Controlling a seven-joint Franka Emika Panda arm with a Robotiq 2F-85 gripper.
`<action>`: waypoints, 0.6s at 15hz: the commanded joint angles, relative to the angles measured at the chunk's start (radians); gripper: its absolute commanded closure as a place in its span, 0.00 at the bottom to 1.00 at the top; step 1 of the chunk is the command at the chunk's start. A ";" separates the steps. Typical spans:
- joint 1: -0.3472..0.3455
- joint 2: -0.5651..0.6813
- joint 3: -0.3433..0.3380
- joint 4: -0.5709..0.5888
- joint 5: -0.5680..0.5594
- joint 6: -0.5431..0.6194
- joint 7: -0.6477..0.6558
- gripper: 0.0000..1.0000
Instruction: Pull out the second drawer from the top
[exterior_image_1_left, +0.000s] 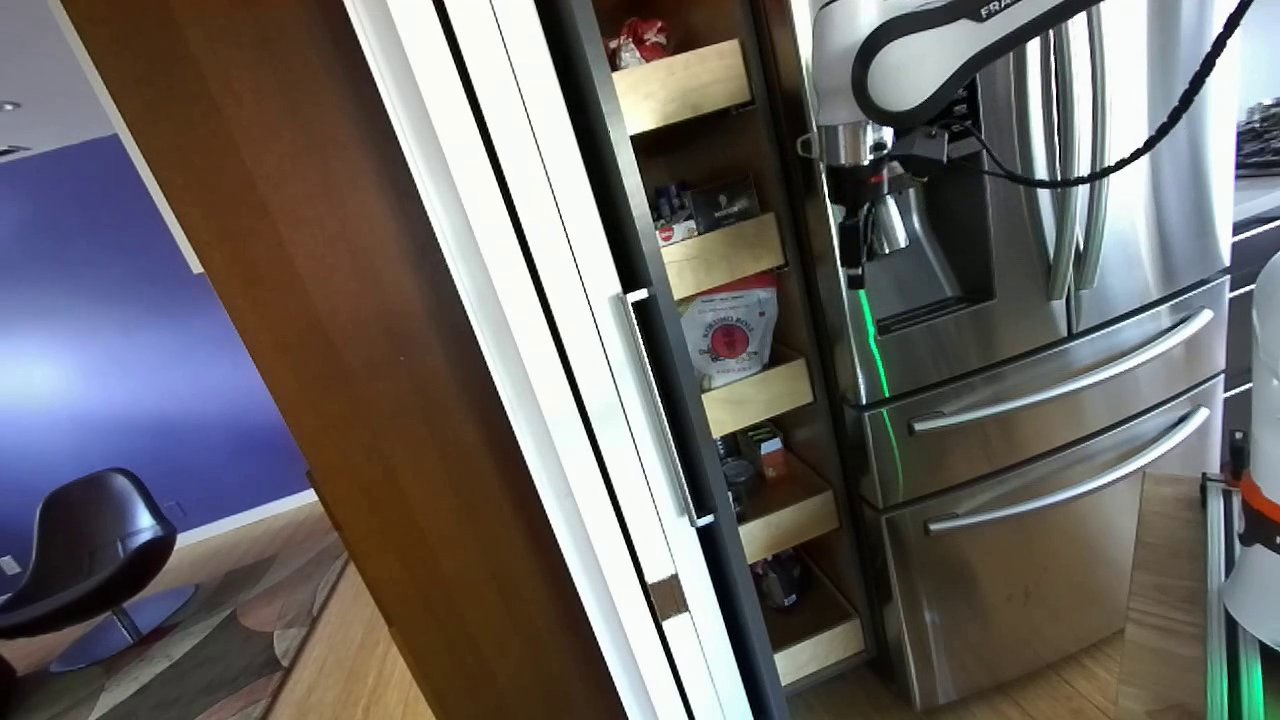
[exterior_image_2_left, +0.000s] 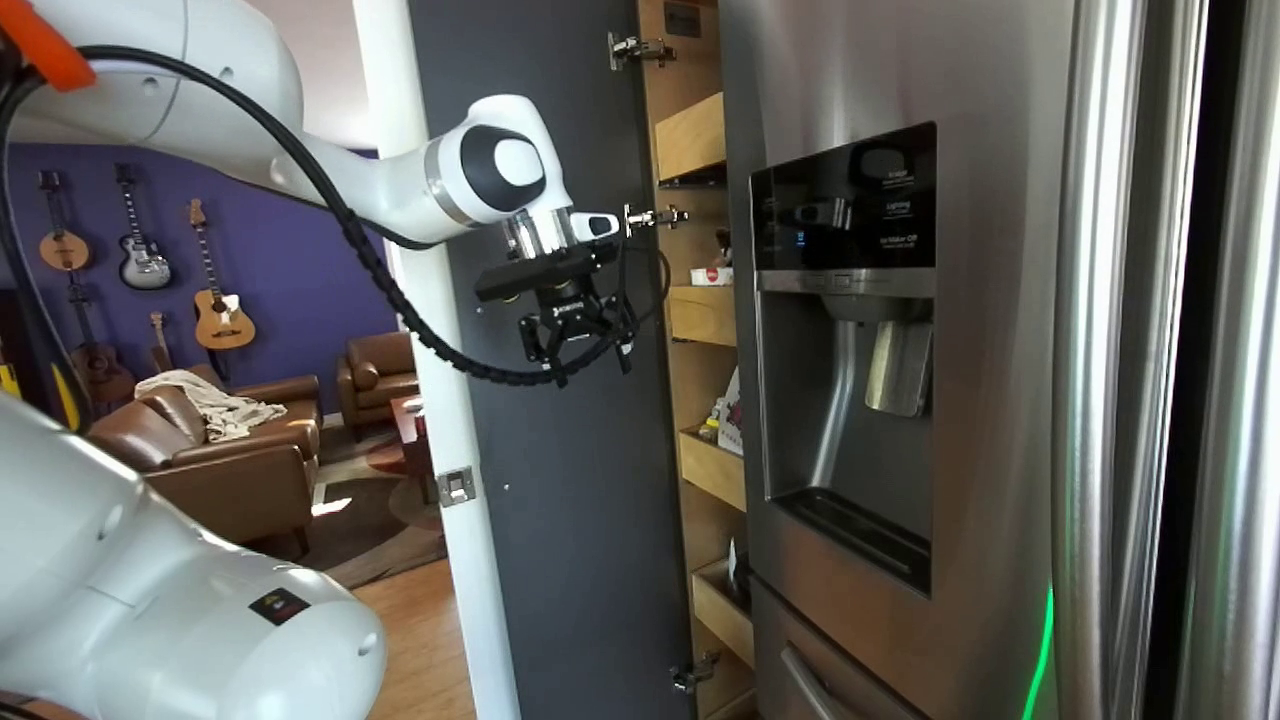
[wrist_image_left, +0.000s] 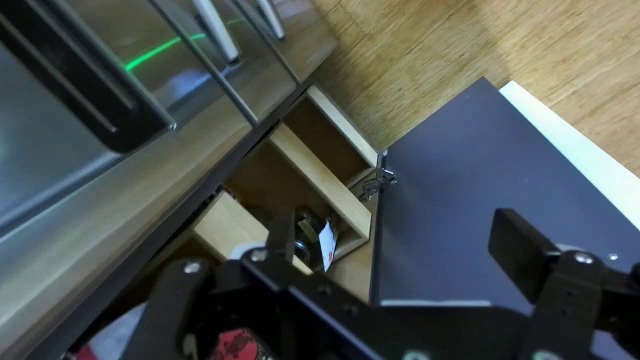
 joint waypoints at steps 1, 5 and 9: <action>0.042 0.017 -0.007 0.071 -0.069 0.008 -0.132 0.00; 0.079 0.072 0.008 0.154 -0.149 0.015 -0.258 0.00; 0.100 0.151 0.003 0.229 -0.242 0.072 -0.398 0.00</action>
